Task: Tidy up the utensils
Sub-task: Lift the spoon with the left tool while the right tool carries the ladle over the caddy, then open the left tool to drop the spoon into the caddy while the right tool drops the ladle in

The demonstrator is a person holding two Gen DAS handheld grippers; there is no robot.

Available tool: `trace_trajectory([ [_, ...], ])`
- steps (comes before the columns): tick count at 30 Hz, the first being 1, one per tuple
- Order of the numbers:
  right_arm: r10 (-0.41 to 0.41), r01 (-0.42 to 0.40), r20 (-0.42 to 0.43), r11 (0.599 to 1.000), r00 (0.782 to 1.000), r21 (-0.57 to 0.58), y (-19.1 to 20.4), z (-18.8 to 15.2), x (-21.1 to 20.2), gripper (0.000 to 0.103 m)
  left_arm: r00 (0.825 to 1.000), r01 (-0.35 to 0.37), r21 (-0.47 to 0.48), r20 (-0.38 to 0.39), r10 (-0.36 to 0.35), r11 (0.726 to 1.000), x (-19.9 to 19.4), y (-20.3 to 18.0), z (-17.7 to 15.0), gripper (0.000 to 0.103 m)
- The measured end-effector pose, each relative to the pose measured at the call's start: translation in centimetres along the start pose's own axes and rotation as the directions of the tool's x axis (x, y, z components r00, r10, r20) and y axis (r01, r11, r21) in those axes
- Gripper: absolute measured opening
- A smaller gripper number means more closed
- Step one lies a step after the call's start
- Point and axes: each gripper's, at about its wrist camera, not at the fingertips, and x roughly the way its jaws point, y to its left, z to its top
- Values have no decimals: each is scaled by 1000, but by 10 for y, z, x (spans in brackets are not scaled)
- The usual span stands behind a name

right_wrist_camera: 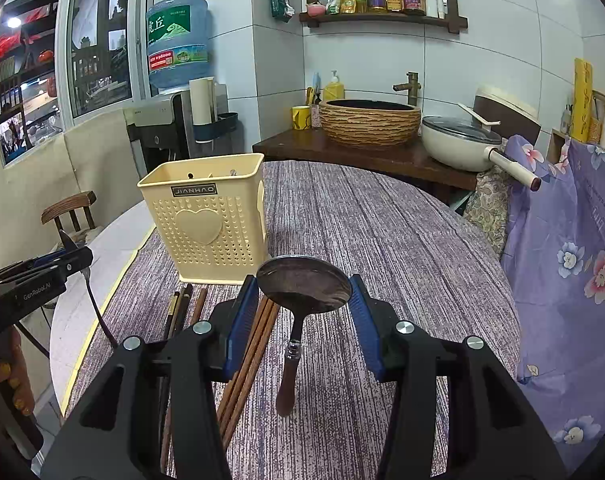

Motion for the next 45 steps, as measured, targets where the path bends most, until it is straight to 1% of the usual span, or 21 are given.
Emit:
trace_trajectory([
  [6,9,-9,12,1000,1000,4,-1,6,-6,47,1000,12,-11,2,-12,1000,-2,2,2,38],
  [10,35,-35,14,999,999,12,-1,15,-7,47,999,35,-17,3,-35,999,-5,4,7,38],
  [14,74,-75,22,997,997,20,2,31,-8,47,998,64,-24,17,-64,998,-11,3,22,38],
  [17,105,-106,46,994,993,20,6,53,-11,47,994,101,-36,55,-99,994,-20,3,47,38],
  [19,134,-136,74,991,988,23,11,77,-14,47,988,123,-40,96,-118,992,-28,1,67,38],
  [21,139,-142,110,990,984,24,16,101,-17,47,980,142,-41,147,-135,989,-35,-4,91,38],
  [23,139,-144,147,989,979,26,21,125,-19,47,971,146,-43,198,-135,988,-39,-9,117,38],
  [24,140,-146,161,989,977,29,24,137,-18,47,967,153,-44,211,-140,987,-39,-12,127,38],
  [26,134,-143,186,989,973,34,31,162,-13,47,960,157,-51,241,-141,986,-35,-17,147,38],
  [28,113,-124,206,992,972,39,37,183,-5,47,952,155,-53,275,-135,986,-30,-21,158,38],
  [31,76,-83,212,996,974,28,45,200,12,47,948,150,-54,293,-128,987,-16,-25,166,38],
  [33,69,-75,197,997,978,24,50,201,29,47,946,144,-46,298,-124,988,-4,-28,166,38],
  [35,64,-71,184,997,981,30,51,196,43,47,945,143,-36,301,-125,989,6,-29,160,38],
  [38,57,-63,164,998,985,31,53,181,62,47,955,128,-32,272,-115,991,26,-29,146,38],
  [41,64,-68,125,997,990,23,54,163,81,47,965,126,-28,235,-116,992,40,-25,133,38],
  [45,65,-65,98,998,993,4,58,144,96,47,971,131,-21,205,-124,991,50,-22,116,38],
])
